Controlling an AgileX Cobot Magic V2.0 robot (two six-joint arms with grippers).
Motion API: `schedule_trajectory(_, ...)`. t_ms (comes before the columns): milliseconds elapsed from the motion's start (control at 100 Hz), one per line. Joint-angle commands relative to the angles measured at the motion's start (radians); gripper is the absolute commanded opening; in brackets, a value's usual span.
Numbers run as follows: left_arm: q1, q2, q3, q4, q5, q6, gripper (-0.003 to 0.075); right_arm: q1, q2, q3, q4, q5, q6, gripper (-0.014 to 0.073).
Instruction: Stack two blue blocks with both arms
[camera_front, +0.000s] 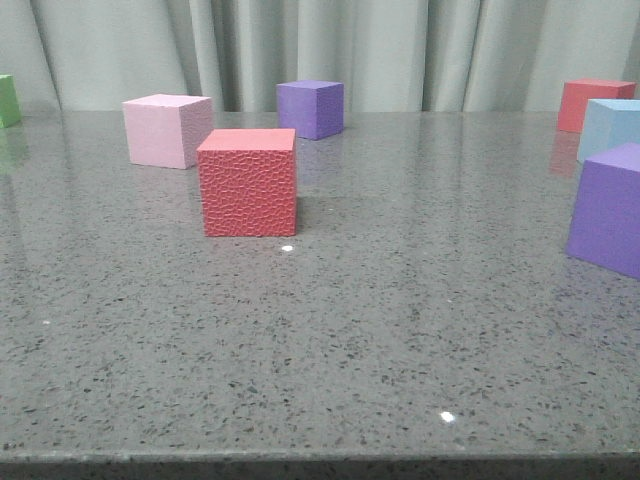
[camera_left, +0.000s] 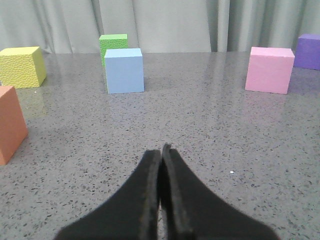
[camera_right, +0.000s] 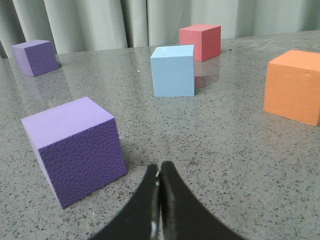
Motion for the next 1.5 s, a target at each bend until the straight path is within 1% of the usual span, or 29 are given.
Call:
schedule_trajectory(0,0.002,-0.033,0.003,-0.01,-0.083,-0.007,-0.0019,-0.005,-0.022,-0.017,0.0,-0.072,-0.007,-0.0113)
schedule_trajectory(680,0.002,-0.033,0.003,-0.01,-0.083,-0.007,-0.0019,-0.005,-0.022,-0.017,-0.003,-0.075,-0.007,-0.0113)
schedule_trajectory(840,0.002,-0.033,0.003,-0.01,-0.083,-0.007,-0.0019,-0.005,-0.022,-0.017,-0.002,-0.131,-0.007,-0.0113)
schedule_trajectory(910,0.002,-0.033,0.003,-0.01,-0.083,-0.007,-0.0019,-0.005,-0.022,-0.017,-0.002,-0.179,-0.007,-0.0113)
schedule_trajectory(1000,0.002,-0.033,0.003,-0.01,-0.084,-0.007,-0.0019,-0.005,-0.022,-0.017,-0.002,-0.199,-0.007,-0.0113)
schedule_trajectory(1140,0.002,-0.033,0.003,-0.01,-0.14,-0.007,-0.0019,-0.005,-0.022,-0.021,-0.002,-0.22,-0.007,-0.0113)
schedule_trajectory(1210,0.002,-0.033,-0.004,-0.01,-0.177,-0.007,-0.0019,-0.005,-0.021,-0.035,-0.002,-0.196,-0.006,-0.0112)
schedule_trajectory(1290,0.002,-0.033,-0.033,-0.01,-0.182,-0.007,-0.0019,-0.005,-0.014,-0.066,-0.002,-0.146,-0.006,-0.0112)
schedule_trajectory(1380,0.002,-0.023,-0.094,-0.01,-0.156,-0.007,-0.0019,-0.005,0.0,-0.12,-0.002,-0.071,-0.006,-0.0109)
schedule_trajectory(1490,0.002,0.018,-0.191,-0.008,-0.088,-0.007,-0.0019,-0.005,0.047,-0.2,-0.002,0.016,-0.006,-0.0103)
